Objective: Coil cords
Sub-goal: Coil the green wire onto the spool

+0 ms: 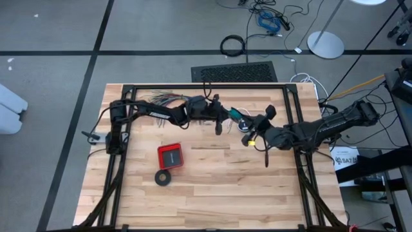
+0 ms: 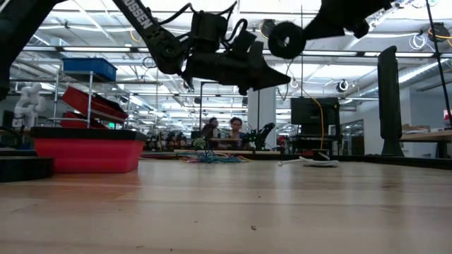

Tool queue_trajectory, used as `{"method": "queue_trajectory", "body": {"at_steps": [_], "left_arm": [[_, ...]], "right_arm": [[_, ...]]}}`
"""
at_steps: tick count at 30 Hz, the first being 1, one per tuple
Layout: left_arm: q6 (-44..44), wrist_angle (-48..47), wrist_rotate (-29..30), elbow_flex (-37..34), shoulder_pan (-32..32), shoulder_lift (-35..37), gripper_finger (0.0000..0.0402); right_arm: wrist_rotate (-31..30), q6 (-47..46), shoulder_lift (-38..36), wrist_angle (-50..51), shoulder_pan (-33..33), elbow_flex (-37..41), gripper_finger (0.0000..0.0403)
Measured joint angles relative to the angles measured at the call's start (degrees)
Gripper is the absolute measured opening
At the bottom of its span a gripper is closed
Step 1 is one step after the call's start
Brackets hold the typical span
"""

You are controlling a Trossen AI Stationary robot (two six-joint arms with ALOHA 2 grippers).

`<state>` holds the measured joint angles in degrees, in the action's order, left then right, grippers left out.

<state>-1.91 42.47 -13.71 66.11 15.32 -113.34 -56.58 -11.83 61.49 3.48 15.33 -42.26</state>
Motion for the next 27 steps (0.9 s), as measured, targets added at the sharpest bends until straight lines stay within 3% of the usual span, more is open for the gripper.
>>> {"method": "queue_trajectory", "body": {"at_steps": [9, 20, 27], "left_arm": [[-1.53, -6.82, -1.27, 0.58, 2.5, 0.17, 0.0], [-7.68, -21.35, -0.33, 6.95, 2.71, 0.33, 0.0], [-8.04, -23.62, 0.42, 7.17, 2.68, 0.33, 0.0005]], "right_arm": [[4.67, -8.53, 0.0, 16.99, -3.93, 0.0, 0.0], [13.52, -6.41, 1.07, 22.14, -9.47, 0.0, 0.0], [17.02, -4.13, 3.59, 24.14, -11.72, 0.0, 0.0]]}}
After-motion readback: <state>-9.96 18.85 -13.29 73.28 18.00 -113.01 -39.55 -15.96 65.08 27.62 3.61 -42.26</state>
